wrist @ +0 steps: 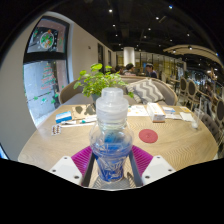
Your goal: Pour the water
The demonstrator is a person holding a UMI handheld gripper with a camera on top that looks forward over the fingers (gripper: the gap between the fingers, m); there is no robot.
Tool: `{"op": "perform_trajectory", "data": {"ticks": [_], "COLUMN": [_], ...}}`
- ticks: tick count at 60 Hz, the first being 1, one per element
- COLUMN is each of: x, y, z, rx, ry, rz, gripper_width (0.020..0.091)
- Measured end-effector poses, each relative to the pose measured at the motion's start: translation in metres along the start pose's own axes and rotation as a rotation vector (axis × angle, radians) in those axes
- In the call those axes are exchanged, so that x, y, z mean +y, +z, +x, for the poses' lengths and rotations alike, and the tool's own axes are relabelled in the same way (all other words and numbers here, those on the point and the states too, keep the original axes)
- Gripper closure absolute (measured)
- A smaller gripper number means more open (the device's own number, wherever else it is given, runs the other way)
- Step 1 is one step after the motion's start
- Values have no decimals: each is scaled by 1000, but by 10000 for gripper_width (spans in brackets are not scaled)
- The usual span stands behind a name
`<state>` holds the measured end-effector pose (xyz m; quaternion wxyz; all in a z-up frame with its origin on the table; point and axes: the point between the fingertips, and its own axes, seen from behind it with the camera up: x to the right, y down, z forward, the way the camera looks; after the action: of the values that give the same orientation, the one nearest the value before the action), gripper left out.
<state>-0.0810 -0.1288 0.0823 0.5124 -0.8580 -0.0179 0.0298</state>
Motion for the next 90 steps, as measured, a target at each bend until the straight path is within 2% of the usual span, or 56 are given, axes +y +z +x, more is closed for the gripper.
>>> {"op": "perform_trajectory", "data": {"ticks": [3, 19, 27, 37, 51, 69, 77, 90], "x": [-1, -15, -52, -116, -173, -202, -198, -185], "y": [8, 7, -1, 5, 56, 116, 133, 141], "z": [-5, 6, 39, 102, 152, 132, 128, 122], "rx": [5, 58, 143, 322, 525, 686, 696, 637], "ry": [-13, -46, -129, -393, -1029, -1820, -2026, -2077], "rz": [10, -5, 12, 37, -8, -69, -146, -186], "gripper_width": [597, 733, 733, 732, 732, 734, 735, 735]}}
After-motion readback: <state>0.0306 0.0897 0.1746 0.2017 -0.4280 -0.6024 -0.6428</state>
